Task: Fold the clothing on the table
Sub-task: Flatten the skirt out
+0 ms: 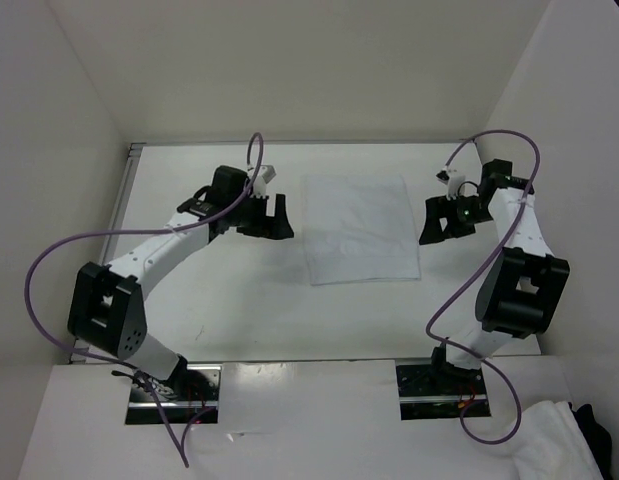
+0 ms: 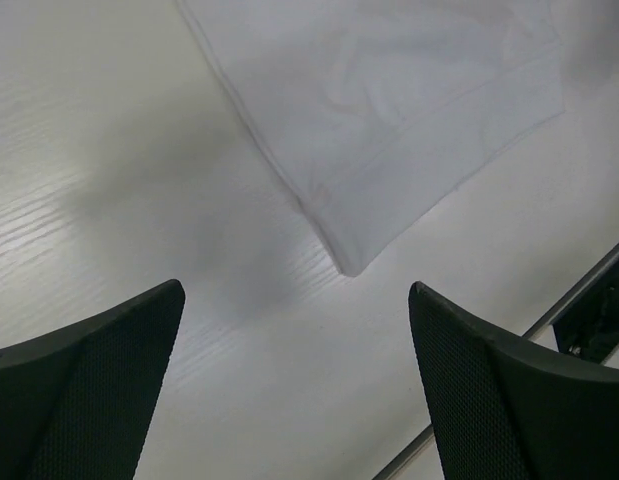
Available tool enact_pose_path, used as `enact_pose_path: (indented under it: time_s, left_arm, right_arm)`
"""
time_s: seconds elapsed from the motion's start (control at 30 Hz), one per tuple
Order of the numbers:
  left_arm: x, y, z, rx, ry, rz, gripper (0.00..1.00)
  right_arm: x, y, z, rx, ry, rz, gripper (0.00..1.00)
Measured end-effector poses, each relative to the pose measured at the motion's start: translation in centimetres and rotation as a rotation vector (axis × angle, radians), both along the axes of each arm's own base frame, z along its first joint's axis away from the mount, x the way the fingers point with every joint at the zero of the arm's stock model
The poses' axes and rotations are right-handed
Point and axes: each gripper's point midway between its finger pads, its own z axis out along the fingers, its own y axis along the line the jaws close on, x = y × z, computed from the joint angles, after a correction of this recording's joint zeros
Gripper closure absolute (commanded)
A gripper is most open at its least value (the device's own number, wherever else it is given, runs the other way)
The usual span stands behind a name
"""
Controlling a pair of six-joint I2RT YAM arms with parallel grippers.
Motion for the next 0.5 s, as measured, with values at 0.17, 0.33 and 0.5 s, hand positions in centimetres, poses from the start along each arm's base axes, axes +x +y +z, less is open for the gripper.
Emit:
enact_pose_path:
  time_s: [0.17,0.33,0.5]
  left_arm:
    - [0.5,-2.4,-4.0,-0.050,0.148,-0.069,0.18]
    - [-1.3,-4.2,-9.0,-0.108,0.373,-0.150,0.30]
    - [-3.2,-5.8,-8.8,-0.199,0.468,-0.208,0.33]
  right_arm:
    - [-1.3,-0.3,-2.3,0.006,0.097,-0.059,0.16]
    - [-2.7,0.1,-3.9,0.020,0.185,-0.128,0.18]
    - [-2.8,0.5,-4.5,-0.020,0.215,-0.154,0.20]
